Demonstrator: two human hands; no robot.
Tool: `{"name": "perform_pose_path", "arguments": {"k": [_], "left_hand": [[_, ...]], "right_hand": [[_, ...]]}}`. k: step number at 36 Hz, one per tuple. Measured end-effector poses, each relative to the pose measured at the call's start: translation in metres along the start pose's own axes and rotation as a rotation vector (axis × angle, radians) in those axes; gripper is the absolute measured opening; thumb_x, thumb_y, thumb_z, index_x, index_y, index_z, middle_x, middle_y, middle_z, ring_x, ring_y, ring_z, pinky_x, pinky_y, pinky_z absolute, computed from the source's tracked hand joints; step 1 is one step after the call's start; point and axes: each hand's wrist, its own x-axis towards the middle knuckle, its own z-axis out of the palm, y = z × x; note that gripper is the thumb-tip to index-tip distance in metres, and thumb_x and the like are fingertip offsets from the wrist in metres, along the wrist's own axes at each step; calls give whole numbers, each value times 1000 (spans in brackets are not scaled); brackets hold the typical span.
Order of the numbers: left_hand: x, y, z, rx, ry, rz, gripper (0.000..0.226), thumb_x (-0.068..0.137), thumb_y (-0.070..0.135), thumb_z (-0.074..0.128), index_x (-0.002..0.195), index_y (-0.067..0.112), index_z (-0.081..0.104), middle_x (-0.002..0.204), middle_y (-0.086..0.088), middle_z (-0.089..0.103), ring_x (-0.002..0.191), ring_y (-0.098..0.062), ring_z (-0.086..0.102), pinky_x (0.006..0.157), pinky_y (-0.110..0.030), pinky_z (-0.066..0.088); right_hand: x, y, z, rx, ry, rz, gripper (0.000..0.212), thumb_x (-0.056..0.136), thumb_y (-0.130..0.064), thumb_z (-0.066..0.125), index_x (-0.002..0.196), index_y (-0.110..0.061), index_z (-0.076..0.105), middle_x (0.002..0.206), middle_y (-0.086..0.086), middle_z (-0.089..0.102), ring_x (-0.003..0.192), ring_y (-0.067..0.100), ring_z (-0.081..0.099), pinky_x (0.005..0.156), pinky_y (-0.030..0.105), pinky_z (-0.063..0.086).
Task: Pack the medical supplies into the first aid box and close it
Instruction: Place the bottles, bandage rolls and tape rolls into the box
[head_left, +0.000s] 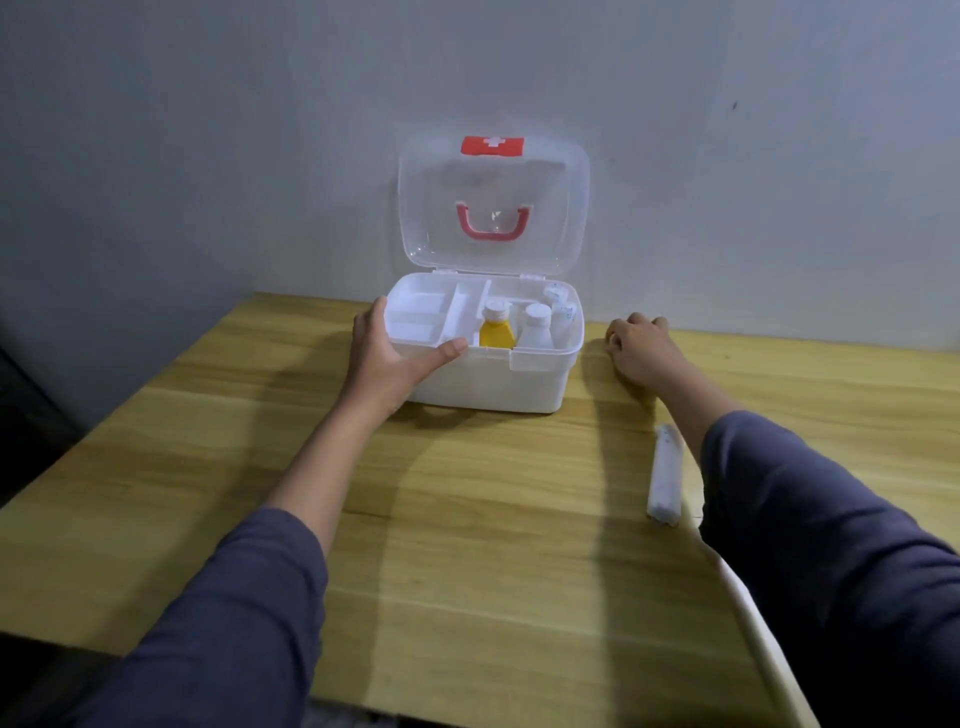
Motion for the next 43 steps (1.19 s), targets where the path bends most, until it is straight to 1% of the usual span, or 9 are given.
{"name": "perform_pose_path", "arguments": {"k": [5,10,14,18,24,29,32,36,43], "left_hand": [[0,1,-1,4,-7,-7,99,69,41,81,147,18,25,149,-1,25,137,-13,27,98,-18,23],[-2,4,-2,17,-14,-20,98,68,41,81,146,18,26,149,-2,26,138,-15,27,97,-19,23],[-3,6,-4,13,-26,-31,101,67,43,81,147,19,25,150,-3,25,138,-17,27,97,-21,24],[-3,6,-6,23,-38,-49,107,65,46,81,148,19,21,152,-2,22,141,-18,24,97,-22,23],[-1,8,-7,17,-34,-54,104,62,43,84,146,19,27,148,-4,28,136,-20,30,95,-24,29],[2,5,-8,38,-28,-53,109,55,49,85,144,18,32,143,-6,35,132,-24,37,106,-42,40],[4,2,-7,49,-25,-48,110,57,48,85,146,16,28,147,-6,31,136,-22,33,106,-37,36],[7,-2,-6,45,-31,-35,109,59,48,84,146,18,26,149,-4,28,136,-20,31,101,-31,34],[7,-3,-6,79,-44,-32,115,60,54,81,149,16,18,153,-4,22,140,-20,27,101,-30,32]], "right_hand": [[-8,-5,-2,51,32,-89,31,95,-13,38,119,-7,56,124,16,52,115,40,41,101,41,35],[-17,-10,-21,289,253,-98,25,90,-13,54,113,-3,59,114,17,60,107,40,52,95,39,40],[-28,-28,-55,443,390,-129,27,87,-16,60,111,-2,59,112,17,62,103,31,57,82,29,40],[-33,-57,-87,549,433,-190,28,87,-21,62,111,-7,61,118,13,57,104,26,57,81,24,36],[-26,-114,-99,554,285,-347,42,79,-29,72,114,-10,60,119,13,55,96,21,57,84,27,45],[-14,-161,-82,422,116,-470,37,75,-27,76,104,-7,66,107,13,68,98,25,62,79,26,44],[-6,-182,-70,369,0,-481,39,76,-27,75,108,-7,64,112,11,67,104,26,61,82,28,44],[4,-200,-59,285,-98,-493,39,79,-23,72,112,-6,63,117,12,66,105,28,60,77,24,38],[17,-206,-49,246,-196,-475,30,80,-22,69,107,-11,64,111,9,67,88,19,55,74,26,39]]}}
